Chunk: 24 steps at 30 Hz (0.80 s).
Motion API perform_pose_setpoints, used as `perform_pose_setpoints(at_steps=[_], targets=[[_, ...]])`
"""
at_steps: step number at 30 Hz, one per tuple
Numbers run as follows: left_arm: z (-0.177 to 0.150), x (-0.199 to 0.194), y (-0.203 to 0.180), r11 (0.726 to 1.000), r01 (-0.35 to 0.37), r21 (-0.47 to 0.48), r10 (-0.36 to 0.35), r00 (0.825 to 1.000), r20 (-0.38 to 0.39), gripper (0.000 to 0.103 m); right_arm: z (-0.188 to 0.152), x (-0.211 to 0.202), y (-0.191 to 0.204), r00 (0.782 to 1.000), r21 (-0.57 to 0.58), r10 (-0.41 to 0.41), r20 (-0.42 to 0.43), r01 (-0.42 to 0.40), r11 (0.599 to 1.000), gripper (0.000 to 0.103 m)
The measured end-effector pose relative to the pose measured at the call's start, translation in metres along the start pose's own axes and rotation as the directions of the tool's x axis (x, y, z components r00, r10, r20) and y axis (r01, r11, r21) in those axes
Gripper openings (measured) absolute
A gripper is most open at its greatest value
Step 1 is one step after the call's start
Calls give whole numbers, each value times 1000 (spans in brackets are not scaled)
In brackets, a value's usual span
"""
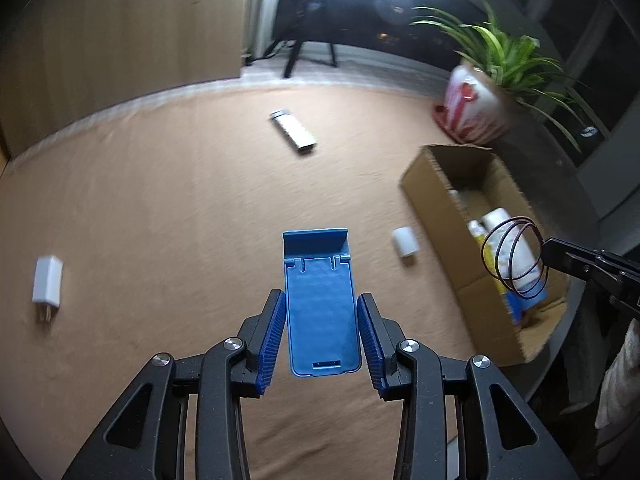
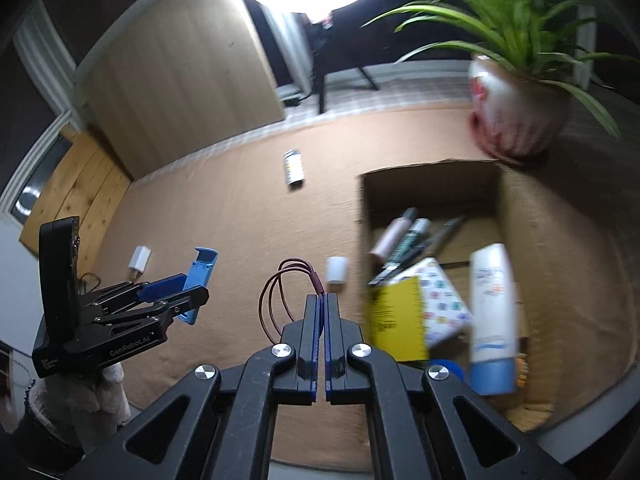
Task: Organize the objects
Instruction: 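Carry the blue stand and purple cable into the box and open both tools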
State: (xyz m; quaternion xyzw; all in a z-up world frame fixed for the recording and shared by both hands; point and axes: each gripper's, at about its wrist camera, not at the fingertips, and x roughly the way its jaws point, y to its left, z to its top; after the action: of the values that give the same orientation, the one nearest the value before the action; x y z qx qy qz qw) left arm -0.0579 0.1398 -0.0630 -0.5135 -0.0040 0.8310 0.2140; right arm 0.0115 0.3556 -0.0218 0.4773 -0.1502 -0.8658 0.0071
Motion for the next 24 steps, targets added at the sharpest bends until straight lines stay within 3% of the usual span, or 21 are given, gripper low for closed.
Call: perform_pose_setpoints(at_steps=[16,24], targets=[[41,29,-118,975,51,216,-59,998,26,40,-20,-38,-63,994,115,-100,41,95,989,2],[49,43,-157,961,86,264,-93,996,14,40,-26,-40,-83,993,148,-113,29,107,983,2]])
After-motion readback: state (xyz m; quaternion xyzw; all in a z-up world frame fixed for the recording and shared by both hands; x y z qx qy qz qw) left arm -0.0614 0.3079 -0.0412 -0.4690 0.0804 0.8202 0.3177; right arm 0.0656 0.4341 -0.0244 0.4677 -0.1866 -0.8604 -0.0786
